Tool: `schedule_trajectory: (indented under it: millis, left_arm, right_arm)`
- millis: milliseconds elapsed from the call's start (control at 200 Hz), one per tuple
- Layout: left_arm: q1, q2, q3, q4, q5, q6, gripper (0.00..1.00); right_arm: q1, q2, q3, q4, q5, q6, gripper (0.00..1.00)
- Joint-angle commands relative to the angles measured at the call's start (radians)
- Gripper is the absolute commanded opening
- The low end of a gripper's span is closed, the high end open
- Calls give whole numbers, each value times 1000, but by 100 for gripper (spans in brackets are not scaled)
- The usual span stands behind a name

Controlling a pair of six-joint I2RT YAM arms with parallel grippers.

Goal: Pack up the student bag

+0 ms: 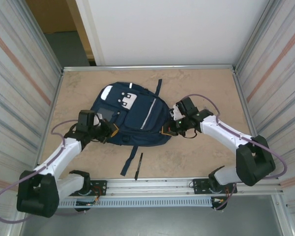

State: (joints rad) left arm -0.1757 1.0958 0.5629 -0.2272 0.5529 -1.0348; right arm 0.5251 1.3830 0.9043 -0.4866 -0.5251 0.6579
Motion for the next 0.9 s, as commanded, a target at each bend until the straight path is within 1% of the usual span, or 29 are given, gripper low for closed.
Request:
schedule_trajectory:
  millis: [0,70,205,281,336,386,436,581,636,676,777,827,897]
  left_arm:
    - [89,92,84,-1,-36,84,6]
    - [114,187,167,-15,-23,145,12]
    - [124,379,379,-26,42,272,38]
    - [124,444,458,-26,78,281,42]
    - [126,461,476,-25,112,268,45]
    - [128,442,466,-31,130,244,48]
    - [127,391,431,-42,120,231,51]
    - [127,166,326,-236,-22,257,57]
    - [114,85,262,-241,-41,226,57]
    - [85,42,212,-211,-49,178,58]
    - [-39,5,143,-110,-20,74,57]
    - [-100,0,131,-86,-55,29,57]
    - [-184,-7,114,-32,-138,-32,57]
  right_arm:
    - [-11,-41,-15,-95,13,-66,0]
    - [16,-28,3,-50,-8,-46,0]
    - [121,30,95,1,-6,-12,0]
    - [165,62,139,60,-2,25,0]
    - [189,93,173,97,-8,49,0]
    - [210,119,210,112,-14,64,0]
    - [233,138,242,122,-11,63,0]
    - [290,178,286,155,13,33,0]
    - [296,195,296,155,2,28,0]
    - [301,205,300,153,-5,30,0]
    - [316,225,305,151,-28,32,0]
    - [324,232,313,141,-32,25,0]
    - [335,234,315,136,-23,22,0]
